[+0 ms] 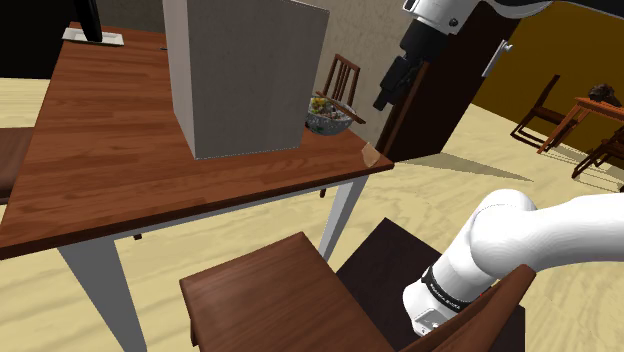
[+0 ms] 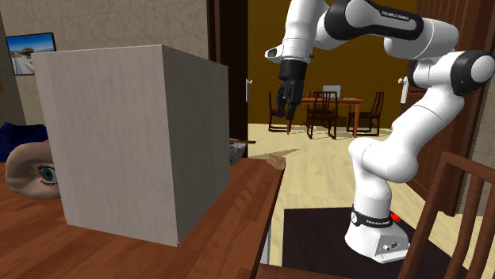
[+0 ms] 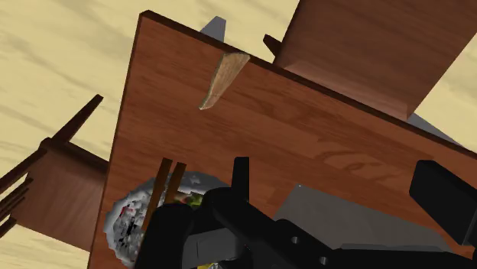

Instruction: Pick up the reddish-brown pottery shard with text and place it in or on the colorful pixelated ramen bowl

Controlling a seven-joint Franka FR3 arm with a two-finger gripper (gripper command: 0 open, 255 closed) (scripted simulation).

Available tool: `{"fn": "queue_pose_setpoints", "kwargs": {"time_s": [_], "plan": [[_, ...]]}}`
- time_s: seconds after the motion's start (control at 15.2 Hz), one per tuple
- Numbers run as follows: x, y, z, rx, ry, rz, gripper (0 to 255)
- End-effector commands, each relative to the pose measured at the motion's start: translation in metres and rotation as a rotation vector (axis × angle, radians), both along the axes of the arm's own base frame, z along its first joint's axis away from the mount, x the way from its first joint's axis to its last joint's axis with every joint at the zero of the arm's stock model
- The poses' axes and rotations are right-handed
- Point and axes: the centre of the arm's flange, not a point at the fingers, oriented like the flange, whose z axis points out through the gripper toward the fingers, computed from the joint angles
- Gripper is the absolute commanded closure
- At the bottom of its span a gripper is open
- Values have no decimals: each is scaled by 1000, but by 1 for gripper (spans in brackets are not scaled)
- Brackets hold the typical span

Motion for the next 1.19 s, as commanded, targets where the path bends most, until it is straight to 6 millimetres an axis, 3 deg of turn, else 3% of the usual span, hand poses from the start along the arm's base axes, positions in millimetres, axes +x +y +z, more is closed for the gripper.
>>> {"fn": "queue_pose_setpoints", "kwargs": {"time_s": [0.0,0.33,0.73,1.12], "plan": [[0,0,0,0,0,0,0],[8,-68,-51,195,8,-206,0],[0,-135,-129,429,18,-453,0],[6,-129,-159,446,19,-471,0]]}}
